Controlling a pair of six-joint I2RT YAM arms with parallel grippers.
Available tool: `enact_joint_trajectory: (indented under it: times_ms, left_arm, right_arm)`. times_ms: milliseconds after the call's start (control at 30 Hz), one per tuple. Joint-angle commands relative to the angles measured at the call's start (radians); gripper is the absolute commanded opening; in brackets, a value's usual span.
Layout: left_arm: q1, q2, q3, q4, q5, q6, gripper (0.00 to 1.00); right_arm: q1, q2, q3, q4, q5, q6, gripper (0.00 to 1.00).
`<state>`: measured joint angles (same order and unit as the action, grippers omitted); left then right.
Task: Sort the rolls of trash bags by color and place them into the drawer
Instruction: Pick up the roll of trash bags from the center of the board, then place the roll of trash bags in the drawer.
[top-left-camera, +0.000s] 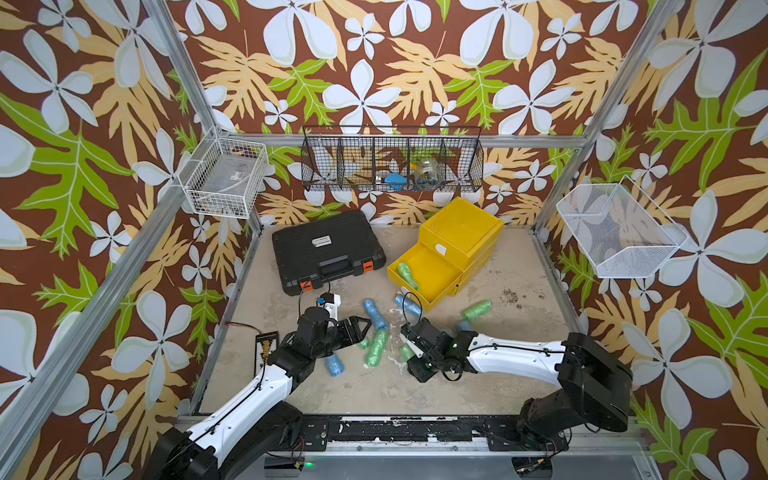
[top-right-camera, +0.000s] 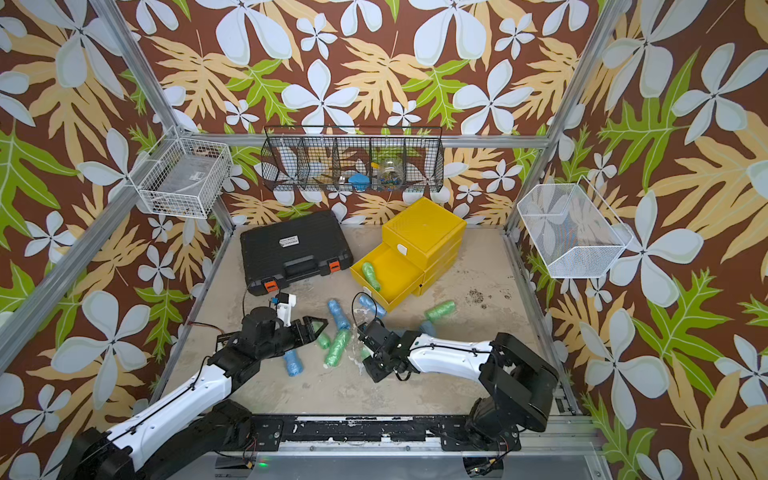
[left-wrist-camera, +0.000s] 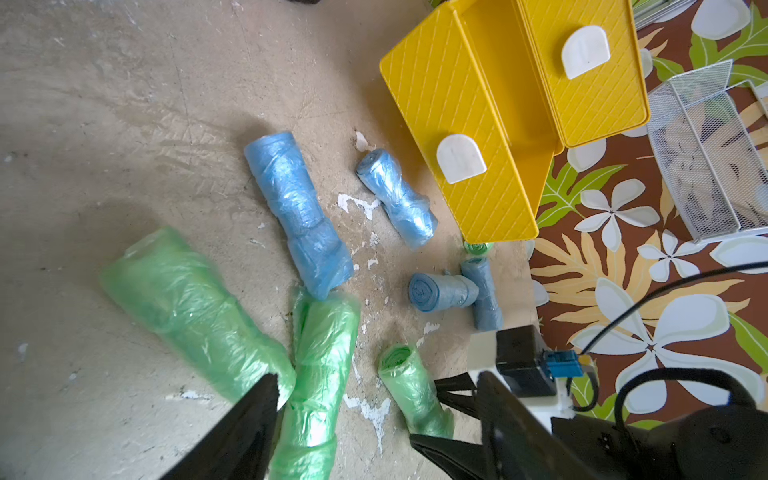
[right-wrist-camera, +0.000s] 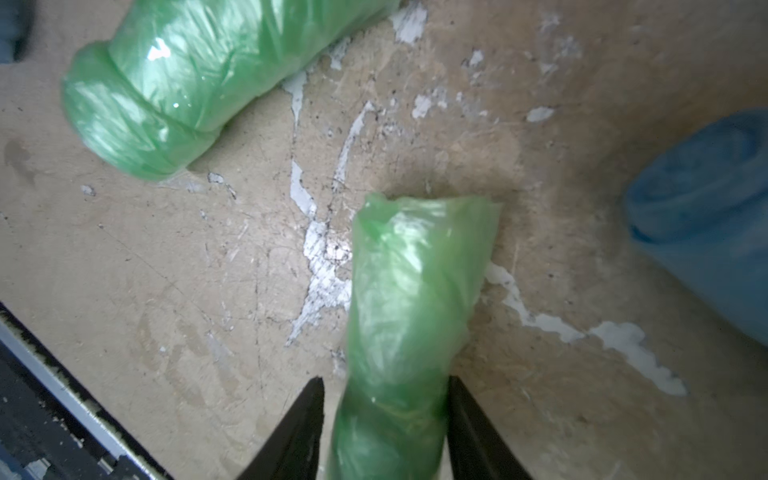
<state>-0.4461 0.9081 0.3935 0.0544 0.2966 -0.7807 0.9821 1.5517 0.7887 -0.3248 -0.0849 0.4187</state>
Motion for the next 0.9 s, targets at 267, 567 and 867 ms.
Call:
enact_joint_trajectory:
  times_ms: [267,567,867]
  left_arm:
    - [0.002,-0.011,0.024,0.013,0.001,0.006,0.82]
    - [0.003,0.028,0.15,0.001,0.006,0.013,1.0]
    - [0.003,0.111,0.26,0.005,0.044,0.037,1.0]
  right_arm:
    - [0.021,-0.025,0.197,-0.101,0.096,-0.041,0.25]
    - [-0.142,0.008,0.528,-0.246,0.145,-0.195,0.23]
    - [-0.313,0.174,0.81,-0.317,0.203,-0.324,0.23]
